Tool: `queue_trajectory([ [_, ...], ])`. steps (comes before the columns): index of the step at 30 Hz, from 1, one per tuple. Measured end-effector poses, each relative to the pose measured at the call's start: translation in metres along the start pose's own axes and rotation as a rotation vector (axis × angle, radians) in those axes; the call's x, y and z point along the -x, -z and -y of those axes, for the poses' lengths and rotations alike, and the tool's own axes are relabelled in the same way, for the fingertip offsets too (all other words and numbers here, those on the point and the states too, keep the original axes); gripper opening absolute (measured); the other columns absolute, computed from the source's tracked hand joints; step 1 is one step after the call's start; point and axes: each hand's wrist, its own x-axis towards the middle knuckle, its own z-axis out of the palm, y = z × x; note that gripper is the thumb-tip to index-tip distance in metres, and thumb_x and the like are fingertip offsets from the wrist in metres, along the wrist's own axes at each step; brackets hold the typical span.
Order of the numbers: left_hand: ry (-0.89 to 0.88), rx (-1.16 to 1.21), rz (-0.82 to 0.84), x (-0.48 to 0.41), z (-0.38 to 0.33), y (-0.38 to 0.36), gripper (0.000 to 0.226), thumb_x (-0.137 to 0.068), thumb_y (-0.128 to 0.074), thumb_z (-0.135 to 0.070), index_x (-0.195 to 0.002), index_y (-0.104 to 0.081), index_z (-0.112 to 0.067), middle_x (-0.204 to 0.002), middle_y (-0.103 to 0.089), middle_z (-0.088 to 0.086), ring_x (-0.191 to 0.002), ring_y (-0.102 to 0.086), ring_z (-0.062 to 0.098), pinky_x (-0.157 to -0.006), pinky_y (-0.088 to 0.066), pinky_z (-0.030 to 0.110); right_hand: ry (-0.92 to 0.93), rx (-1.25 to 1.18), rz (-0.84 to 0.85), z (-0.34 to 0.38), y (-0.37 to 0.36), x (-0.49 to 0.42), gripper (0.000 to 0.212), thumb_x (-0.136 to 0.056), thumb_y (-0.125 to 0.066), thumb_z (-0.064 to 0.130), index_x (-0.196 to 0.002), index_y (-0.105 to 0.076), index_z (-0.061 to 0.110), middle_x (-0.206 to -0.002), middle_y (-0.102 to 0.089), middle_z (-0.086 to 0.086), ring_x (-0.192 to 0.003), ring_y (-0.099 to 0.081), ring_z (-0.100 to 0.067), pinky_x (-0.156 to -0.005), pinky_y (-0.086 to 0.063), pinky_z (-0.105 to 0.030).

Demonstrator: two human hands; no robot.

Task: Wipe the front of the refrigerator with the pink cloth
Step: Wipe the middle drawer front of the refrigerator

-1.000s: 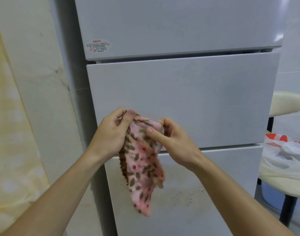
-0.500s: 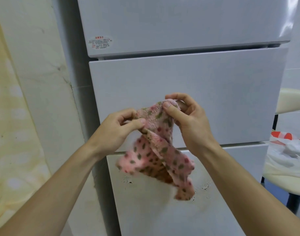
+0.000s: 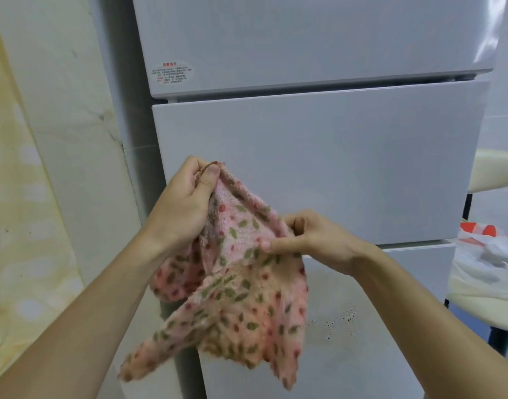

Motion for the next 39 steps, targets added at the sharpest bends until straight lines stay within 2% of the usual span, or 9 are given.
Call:
queue_trajectory([
  [3, -0.074, -0.118, -0.04, -0.001, 0.002, 0.005, 0.038, -0.109, -0.044, -0.042, -0.098, -0.052, -0.007, -0.072, -0.047, -0.001, -0.062, -0.043, 0.009, -0.059, -0.035, 0.024, 0.016, -0.29, -0.054, 0.002, -0.003, -0.001, 0.029, -0.096, -0.072, 0.027, -0.076, -0.076, 0.006, -0.083, -0.076, -0.019, -0.077, -0.075, -0.017, -0.075, -0.06, -0.028],
  [5, -0.067, -0.135, -0.037, -0.003, 0.006, 0.004, 0.038, -0.108, -0.047, -0.045, -0.096, -0.055, -0.01, -0.075, -0.052, 0.0, -0.064, -0.045, 0.008, -0.06, -0.036, 0.023, 0.018, -0.364, -0.085, 0.002, -0.004, -0.005, 0.044, -0.105, -0.058, 0.019, -0.065, -0.075, 0.022, -0.071, -0.074, 0.001, -0.064, -0.072, -0.009, -0.059, -0.056, -0.018],
  [9, 0.17, 0.111, 0.082, -0.001, 0.012, -0.003, 0.046, -0.09, -0.063, -0.059, -0.094, -0.061, -0.013, -0.072, -0.059, -0.011, -0.065, -0.055, 0.003, -0.069, -0.044, 0.024, 0.059, -0.465, -0.207, 0.009, -0.003, -0.009, 0.018, -0.103, -0.061, 0.028, -0.104, -0.071, 0.012, -0.1, -0.079, -0.003, -0.093, -0.076, -0.019, -0.079, -0.061, -0.027],
  [12, 0.332, 0.371, 0.37, 0.004, 0.018, 0.002, 0.045, -0.079, -0.085, -0.045, -0.11, -0.067, -0.017, -0.091, -0.078, -0.01, -0.091, -0.075, 0.009, -0.081, -0.056, 0.026, 0.134, -0.553, -0.208, 0.012, 0.0, -0.009, 0.026, -0.09, -0.076, 0.019, -0.11, -0.068, 0.006, -0.102, -0.077, -0.011, -0.092, -0.076, -0.025, -0.081, -0.063, -0.033],
  [15, 0.366, 0.271, 0.551, 0.008, 0.027, 0.006, 0.063, -0.079, -0.087, -0.047, -0.128, -0.065, -0.013, -0.112, -0.079, 0.008, -0.109, -0.074, 0.027, -0.101, -0.055, 0.044, 0.208, -0.677, -0.252, 0.018, 0.002, -0.01, 0.023, -0.088, -0.07, 0.012, -0.109, -0.066, 0.005, -0.089, -0.076, -0.01, -0.078, -0.076, -0.022, -0.068, -0.063, -0.031],
  [20, 0.421, 0.194, 0.731, 0.017, 0.033, 0.002, 0.104, -0.066, -0.052, -0.092, -0.123, -0.07, -0.007, -0.113, -0.079, 0.009, -0.106, -0.076, 0.025, -0.094, -0.061, 0.036, 0.298, -0.844, -0.344, 0.027, 0.008, -0.013, 0.03, -0.091, -0.068, 0.015, -0.117, -0.066, 0.0, -0.092, -0.075, -0.013, -0.085, -0.076, -0.027, -0.084, -0.064, -0.043],
  [26, 0.565, 0.328, 1.023, 0.024, 0.04, -0.018, 0.093, -0.093, -0.026, -0.077, -0.144, -0.058, -0.007, -0.14, -0.067, 0.011, -0.132, -0.063, 0.026, -0.117, -0.046, 0.044, 0.348, -0.905, -0.328, 0.029, 0.01, -0.013, 0.036, -0.089, -0.063, 0.02, -0.117, -0.065, -0.002, -0.091, -0.074, -0.019, -0.08, -0.076, -0.032, -0.076, -0.065, -0.044],
  [34, 0.48, 0.797, 0.764, 0.024, 0.028, -0.018, 0.057, -0.098, -0.056, -0.04, -0.138, -0.064, -0.002, -0.137, -0.064, 0.029, -0.127, -0.064, 0.037, -0.112, -0.05, 0.044, 0.298, -0.887, -0.433, 0.026, 0.017, -0.01, 0.034, -0.095, -0.066, 0.019, -0.124, -0.065, 0.003, -0.102, -0.074, -0.015, -0.096, -0.074, -0.032, -0.09, -0.063, -0.049],
  [39, 0.426, 0.394, 0.405, 0.011, 0.017, 0.006, 0.042, -0.097, -0.06, -0.038, -0.118, -0.071, -0.004, -0.112, -0.078, 0.019, -0.102, -0.077, 0.029, -0.101, -0.058, 0.047, 0.228, -0.752, -0.503, 0.024, 0.029, -0.006, 0.031, -0.101, -0.064, 0.022, -0.125, -0.064, 0.002, -0.122, -0.072, -0.021, -0.114, -0.072, -0.038, -0.1, -0.058, -0.054],
])
